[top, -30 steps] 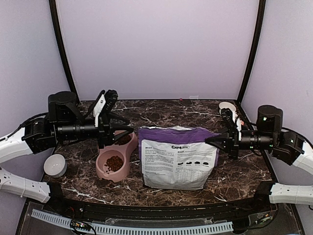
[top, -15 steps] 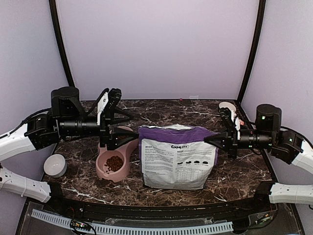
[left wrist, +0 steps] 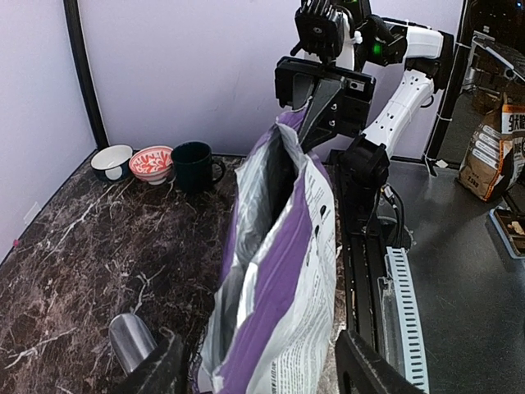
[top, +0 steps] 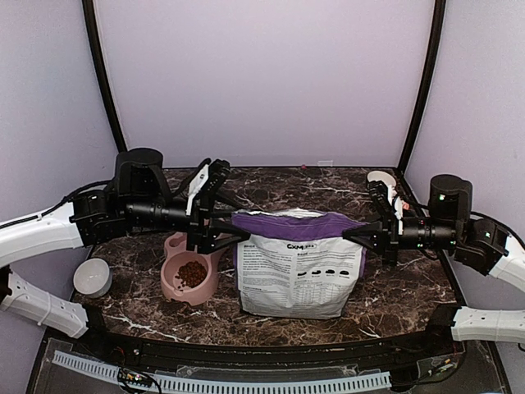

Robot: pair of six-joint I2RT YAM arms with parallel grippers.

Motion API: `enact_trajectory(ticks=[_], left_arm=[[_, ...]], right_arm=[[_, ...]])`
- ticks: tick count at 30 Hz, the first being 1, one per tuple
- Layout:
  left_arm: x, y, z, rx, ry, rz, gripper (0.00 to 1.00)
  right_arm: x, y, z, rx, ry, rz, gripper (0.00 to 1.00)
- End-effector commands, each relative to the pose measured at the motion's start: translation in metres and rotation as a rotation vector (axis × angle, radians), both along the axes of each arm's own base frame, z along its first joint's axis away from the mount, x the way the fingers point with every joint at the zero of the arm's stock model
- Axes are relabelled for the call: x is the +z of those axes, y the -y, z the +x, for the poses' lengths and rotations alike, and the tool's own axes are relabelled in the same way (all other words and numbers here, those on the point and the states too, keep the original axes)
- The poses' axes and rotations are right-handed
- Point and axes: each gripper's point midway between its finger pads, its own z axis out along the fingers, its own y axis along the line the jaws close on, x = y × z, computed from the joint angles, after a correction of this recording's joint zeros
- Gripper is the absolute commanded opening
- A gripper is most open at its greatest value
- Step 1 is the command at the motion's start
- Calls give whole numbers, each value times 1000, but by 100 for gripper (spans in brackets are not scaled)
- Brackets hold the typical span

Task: Serve the pet food
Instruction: Close the seal on the pet food bag with both arms.

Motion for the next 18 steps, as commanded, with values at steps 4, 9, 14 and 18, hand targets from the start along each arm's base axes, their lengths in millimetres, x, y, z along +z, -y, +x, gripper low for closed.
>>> enact_trajectory(ticks=[4,9,14,18], left_arm=[[23,19,2,-89,32,-90,45],[15,26,8,-97,12,-71,8],[16,19,16,-49,-1,-62,0],[17,2,26,64,25,-38,0]], right_arm=[[10,2,4,-17,22,24,0],[10,3,4,-24,29,21,0],[10,9,7,-59,41,10,0],[13,20,14,-144,32,0,0]])
